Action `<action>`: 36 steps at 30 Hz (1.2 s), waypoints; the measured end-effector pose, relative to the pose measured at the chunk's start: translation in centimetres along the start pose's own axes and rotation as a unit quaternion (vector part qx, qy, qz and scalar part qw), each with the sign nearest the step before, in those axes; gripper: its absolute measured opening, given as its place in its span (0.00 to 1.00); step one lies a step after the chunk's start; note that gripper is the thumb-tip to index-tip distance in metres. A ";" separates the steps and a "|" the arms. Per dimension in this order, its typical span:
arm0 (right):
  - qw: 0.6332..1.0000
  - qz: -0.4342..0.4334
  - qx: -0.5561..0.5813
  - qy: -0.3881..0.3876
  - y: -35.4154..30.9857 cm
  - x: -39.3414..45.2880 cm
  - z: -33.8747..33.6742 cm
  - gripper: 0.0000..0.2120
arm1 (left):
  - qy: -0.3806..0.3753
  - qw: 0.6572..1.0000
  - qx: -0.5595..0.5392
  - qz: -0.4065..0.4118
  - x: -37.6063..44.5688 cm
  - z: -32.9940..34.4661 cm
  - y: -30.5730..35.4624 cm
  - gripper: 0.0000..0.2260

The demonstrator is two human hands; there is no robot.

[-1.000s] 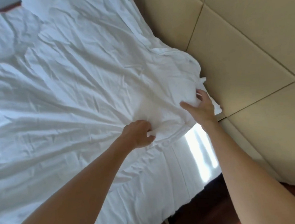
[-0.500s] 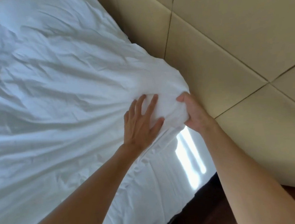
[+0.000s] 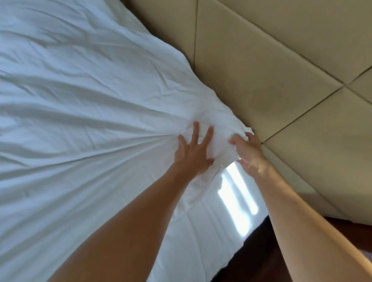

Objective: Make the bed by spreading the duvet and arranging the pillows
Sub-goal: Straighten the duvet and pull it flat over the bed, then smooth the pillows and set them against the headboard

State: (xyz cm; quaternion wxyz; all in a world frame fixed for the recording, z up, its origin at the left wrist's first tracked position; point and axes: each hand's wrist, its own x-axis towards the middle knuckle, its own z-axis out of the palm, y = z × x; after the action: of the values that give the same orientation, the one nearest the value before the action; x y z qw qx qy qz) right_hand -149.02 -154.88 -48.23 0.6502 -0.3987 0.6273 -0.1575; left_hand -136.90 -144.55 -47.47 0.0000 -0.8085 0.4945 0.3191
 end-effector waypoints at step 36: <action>0.829 -0.374 -0.300 -0.288 -0.3 -15.5 14.2 0.35 | 0.239 0.870 -0.281 -0.327 -12.1 -10.7 -15.4 0.22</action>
State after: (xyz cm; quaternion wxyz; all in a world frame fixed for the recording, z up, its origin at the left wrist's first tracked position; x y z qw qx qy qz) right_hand -138.07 -139.60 -38.85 0.5410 -0.8058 0.2305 -0.0702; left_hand -122.76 -130.34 -37.57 -0.2413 -0.9414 0.0763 0.2230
